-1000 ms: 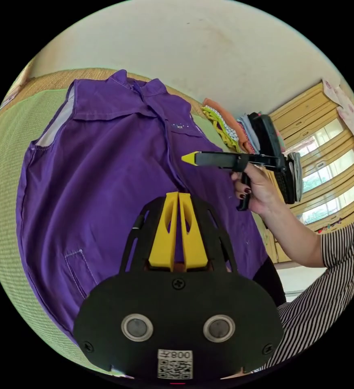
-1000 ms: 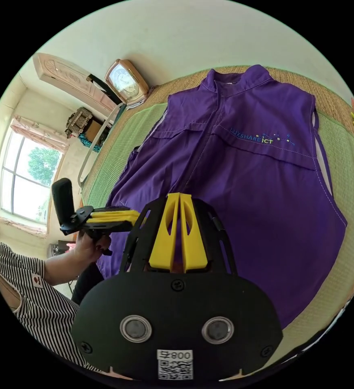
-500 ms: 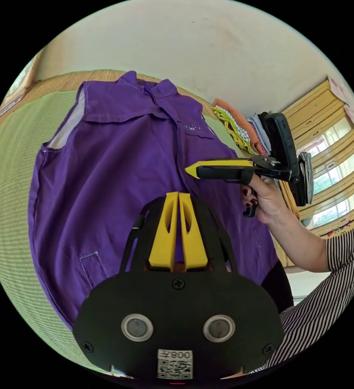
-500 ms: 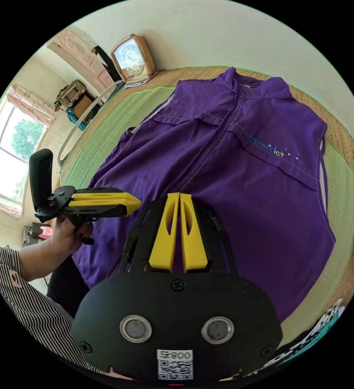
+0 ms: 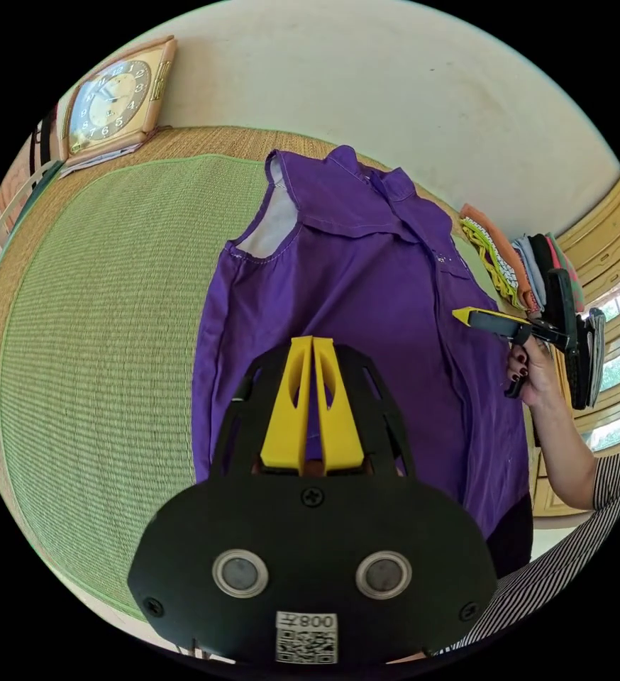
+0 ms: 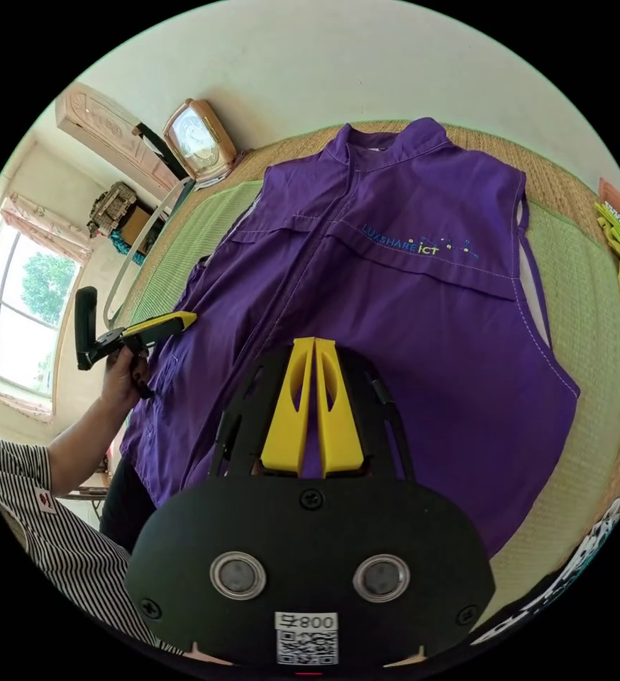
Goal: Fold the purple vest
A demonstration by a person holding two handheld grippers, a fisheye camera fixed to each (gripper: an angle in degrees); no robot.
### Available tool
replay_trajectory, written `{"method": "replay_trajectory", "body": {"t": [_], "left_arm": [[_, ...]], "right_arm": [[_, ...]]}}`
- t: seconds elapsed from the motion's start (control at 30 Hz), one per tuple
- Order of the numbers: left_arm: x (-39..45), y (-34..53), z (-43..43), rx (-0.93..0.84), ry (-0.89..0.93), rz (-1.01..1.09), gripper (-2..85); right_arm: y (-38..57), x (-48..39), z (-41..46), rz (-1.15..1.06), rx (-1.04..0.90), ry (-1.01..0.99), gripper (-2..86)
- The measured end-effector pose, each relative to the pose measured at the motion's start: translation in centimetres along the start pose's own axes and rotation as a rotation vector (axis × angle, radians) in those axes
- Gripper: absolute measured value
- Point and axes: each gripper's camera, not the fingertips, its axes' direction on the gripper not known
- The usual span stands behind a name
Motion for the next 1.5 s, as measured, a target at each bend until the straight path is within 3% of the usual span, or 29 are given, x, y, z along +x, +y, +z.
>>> {"method": "replay_trajectory", "body": {"t": [0.1, 0.2, 0.4, 0.57, 0.9, 1.17, 1.5], "left_arm": [[-0.1, 0.5, -1.4, 0.035, -0.030, 0.023, 0.1], [-1.3, 0.8, -0.8, -0.042, -0.032, 0.008, 0.1], [-1.7, 2.4, -3.9, -0.026, -0.028, 0.054, 0.1], [-4.7, 8.4, -8.3, -0.019, 0.068, -0.062, 0.2], [-9.0, 20.0, -13.7, -0.127, 0.026, -0.190, 0.5], [-12.7, 23.8, -12.0, -0.224, 0.083, -0.279, 2.1], [-15.5, 26.2, -13.2, -0.157, 0.198, -0.344, 10.6]], "right_arm": [[0.9, 0.4, -3.4, 0.010, 0.054, 0.087, 0.1], [2.4, 1.2, -4.5, 0.027, 0.019, 0.178, 0.2], [7.2, -0.7, -8.1, 0.012, -0.026, 0.209, 0.2], [13.6, -2.1, -12.6, 0.073, -0.058, 0.190, 0.2], [28.6, -3.7, -19.9, 0.295, -0.149, 0.196, 0.0], [32.1, -4.7, -18.5, 0.330, -0.234, 0.201, 0.0], [35.6, -4.4, -24.1, 0.427, -0.109, 0.137, 0.3]]}}
